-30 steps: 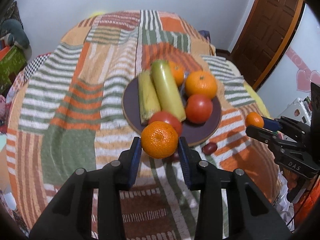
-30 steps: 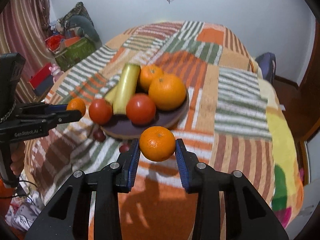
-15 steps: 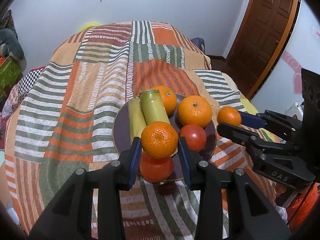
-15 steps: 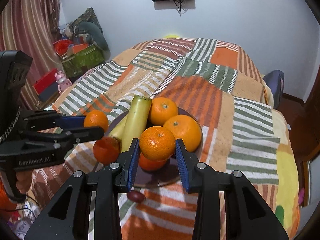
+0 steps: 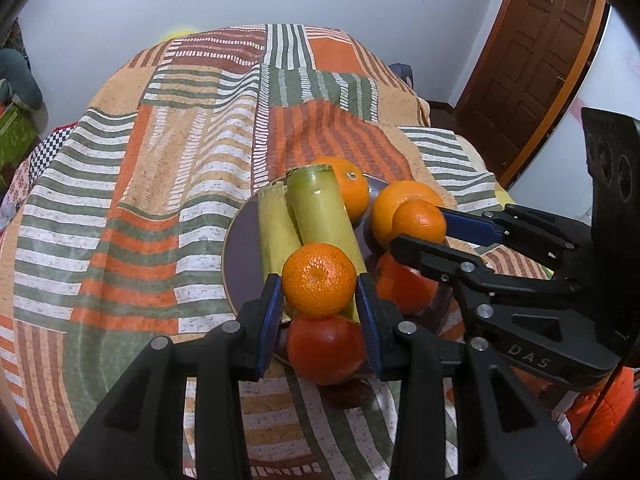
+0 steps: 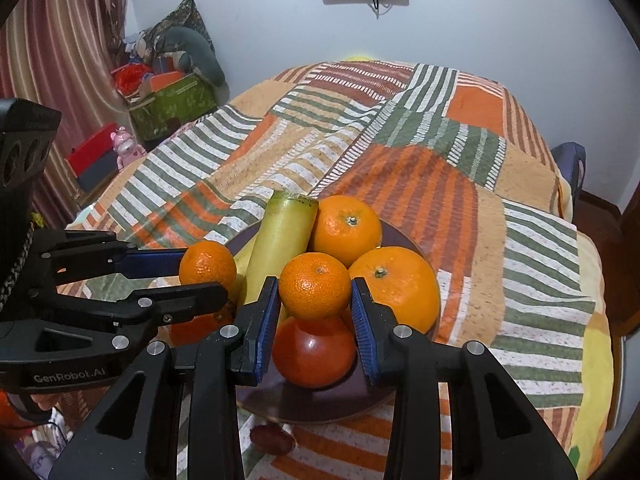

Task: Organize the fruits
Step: 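Place the tangerine on the plate with left tool while right tool places its tangerine, then grasp a dark-red date with right tool while left tool grasps another date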

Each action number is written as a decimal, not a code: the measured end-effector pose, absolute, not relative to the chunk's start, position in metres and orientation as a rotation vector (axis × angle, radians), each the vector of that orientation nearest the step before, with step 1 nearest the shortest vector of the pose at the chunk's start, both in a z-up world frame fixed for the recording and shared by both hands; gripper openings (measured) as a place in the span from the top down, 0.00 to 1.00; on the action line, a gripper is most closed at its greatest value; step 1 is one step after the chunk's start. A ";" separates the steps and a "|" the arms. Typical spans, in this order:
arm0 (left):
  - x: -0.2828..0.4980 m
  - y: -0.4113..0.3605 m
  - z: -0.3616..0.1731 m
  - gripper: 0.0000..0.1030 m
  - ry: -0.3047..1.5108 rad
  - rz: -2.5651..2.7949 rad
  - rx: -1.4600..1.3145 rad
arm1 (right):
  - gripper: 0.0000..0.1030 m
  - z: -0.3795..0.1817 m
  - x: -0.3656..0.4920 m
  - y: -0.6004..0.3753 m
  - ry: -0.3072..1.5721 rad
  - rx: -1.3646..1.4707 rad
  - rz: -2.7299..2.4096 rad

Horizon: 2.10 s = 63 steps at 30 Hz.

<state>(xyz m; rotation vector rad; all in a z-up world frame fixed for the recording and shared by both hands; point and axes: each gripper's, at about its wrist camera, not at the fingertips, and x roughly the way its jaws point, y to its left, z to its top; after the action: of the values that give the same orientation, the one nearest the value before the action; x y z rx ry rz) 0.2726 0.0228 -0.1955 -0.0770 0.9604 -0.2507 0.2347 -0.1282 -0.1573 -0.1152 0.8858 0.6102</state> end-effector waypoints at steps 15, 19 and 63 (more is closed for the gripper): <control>0.274 0.021 -0.198 0.64 0.969 -0.244 -0.071 | 0.64 -0.163 0.240 -0.124 0.904 -0.135 0.611; 0.270 0.022 -0.194 0.60 0.961 -0.244 -0.070 | 0.60 -0.157 0.238 -0.128 0.889 -0.130 0.598; 0.225 0.010 -0.237 0.58 1.107 -0.256 -0.076 | 0.60 -0.198 0.181 -0.154 1.080 -0.059 0.648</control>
<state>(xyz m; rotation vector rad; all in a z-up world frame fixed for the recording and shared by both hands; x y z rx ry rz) 0.2249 0.0100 -0.2367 -0.0764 1.1073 -0.2556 0.1809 -0.1544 -0.1985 -0.0593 1.0796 0.6483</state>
